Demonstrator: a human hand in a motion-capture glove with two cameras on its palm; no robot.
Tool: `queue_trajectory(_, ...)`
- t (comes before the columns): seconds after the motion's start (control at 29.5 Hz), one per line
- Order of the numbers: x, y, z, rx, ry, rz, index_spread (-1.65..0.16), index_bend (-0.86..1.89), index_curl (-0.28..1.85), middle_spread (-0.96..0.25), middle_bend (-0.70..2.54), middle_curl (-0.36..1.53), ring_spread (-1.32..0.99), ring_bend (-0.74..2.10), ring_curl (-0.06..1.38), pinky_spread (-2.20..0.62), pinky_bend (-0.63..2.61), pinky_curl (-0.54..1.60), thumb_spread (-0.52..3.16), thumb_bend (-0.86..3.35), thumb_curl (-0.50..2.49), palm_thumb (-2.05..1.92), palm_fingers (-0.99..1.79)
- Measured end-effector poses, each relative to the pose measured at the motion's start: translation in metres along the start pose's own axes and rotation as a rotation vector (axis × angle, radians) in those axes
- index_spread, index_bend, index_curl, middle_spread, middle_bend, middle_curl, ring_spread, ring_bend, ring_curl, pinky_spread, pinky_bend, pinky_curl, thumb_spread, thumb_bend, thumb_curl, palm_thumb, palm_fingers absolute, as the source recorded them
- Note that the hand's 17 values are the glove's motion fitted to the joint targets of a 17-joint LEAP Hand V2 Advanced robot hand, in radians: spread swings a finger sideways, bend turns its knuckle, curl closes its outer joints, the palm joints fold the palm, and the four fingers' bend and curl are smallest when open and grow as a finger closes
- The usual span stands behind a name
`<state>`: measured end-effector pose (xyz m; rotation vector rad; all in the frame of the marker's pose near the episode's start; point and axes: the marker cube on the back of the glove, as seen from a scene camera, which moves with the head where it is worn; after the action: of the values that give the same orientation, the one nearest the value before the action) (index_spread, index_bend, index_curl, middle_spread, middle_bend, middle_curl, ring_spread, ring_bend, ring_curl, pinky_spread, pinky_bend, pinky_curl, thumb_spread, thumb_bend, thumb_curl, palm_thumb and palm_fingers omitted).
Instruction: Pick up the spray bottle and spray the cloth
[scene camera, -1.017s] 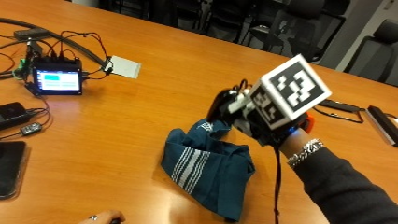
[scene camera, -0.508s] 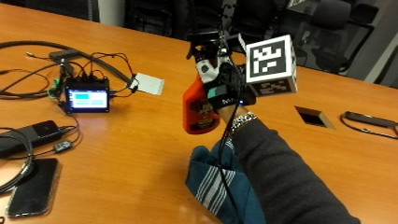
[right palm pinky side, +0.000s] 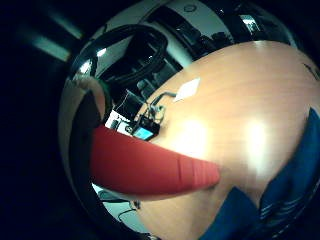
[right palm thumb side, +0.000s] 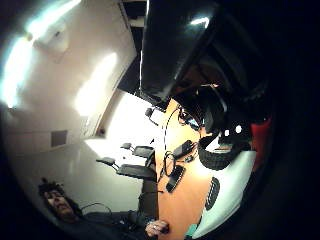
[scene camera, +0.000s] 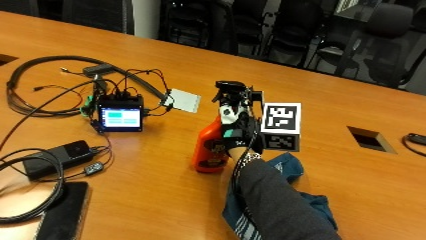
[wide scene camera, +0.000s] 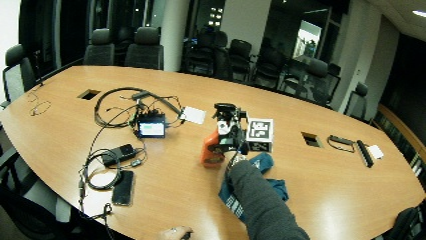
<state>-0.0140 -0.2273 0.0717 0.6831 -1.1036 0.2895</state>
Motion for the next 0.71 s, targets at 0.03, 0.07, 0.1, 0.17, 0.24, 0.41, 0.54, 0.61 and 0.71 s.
queue_trajectory(0.03,-0.002,0.0,-0.001,-0.001,0.002,-0.008,-0.27,0.13,0.39,-0.2,0.46,0.57,-0.16,0.65,0.49,-0.23,0.46,0.43,1.33,0.0,0.41,0.85,1.13)
queue_trajectory(0.07,-0.006,-0.001,-0.001,-0.003,0.006,-0.019,-0.27,0.13,0.39,-0.2,0.46,0.57,-0.16,0.65,0.49,-0.23,0.46,0.43,1.33,-0.01,0.41,0.85,1.13)
queue_trajectory(0.1,-0.01,-0.003,-0.002,-0.004,0.012,-0.033,-0.27,0.13,0.39,-0.2,0.45,0.57,-0.16,0.65,0.49,-0.23,0.45,0.43,1.33,-0.01,0.41,0.85,1.13)
queue_trajectory(0.17,-0.019,-0.007,-0.002,0.0,0.025,-0.062,-0.27,0.13,0.39,-0.2,0.45,0.57,-0.16,0.65,0.49,-0.23,0.45,0.43,1.34,-0.01,0.4,0.85,1.13)
queue_trajectory(0.24,-0.028,-0.012,-0.002,0.012,0.036,-0.085,-0.27,0.13,0.39,-0.2,0.44,0.57,-0.16,0.64,0.49,-0.22,0.45,0.43,1.34,-0.01,0.4,0.85,1.14)
queue_trajectory(0.41,-0.05,-0.024,0.004,0.042,0.066,-0.125,-0.27,0.12,0.38,-0.2,0.44,0.56,-0.16,0.65,0.49,-0.23,0.43,0.43,1.35,-0.01,0.39,0.86,1.15)
queue_trajectory(0.54,-0.049,-0.015,0.022,0.027,0.083,-0.118,-0.27,0.12,0.37,-0.21,0.44,0.56,-0.17,0.65,0.49,-0.23,0.43,0.43,1.34,-0.01,0.39,0.85,1.15)
queue_trajectory(0.61,-0.039,0.003,0.044,-0.006,0.096,-0.094,-0.27,0.12,0.37,-0.21,0.44,0.56,-0.17,0.65,0.49,-0.24,0.42,0.43,1.34,-0.01,0.39,0.86,1.15)
queue_trajectory(0.71,-0.023,0.037,0.089,-0.084,0.107,-0.058,-0.28,0.12,0.37,-0.21,0.45,0.57,-0.17,0.64,0.49,-0.25,0.42,0.43,1.35,-0.01,0.39,0.84,1.15)
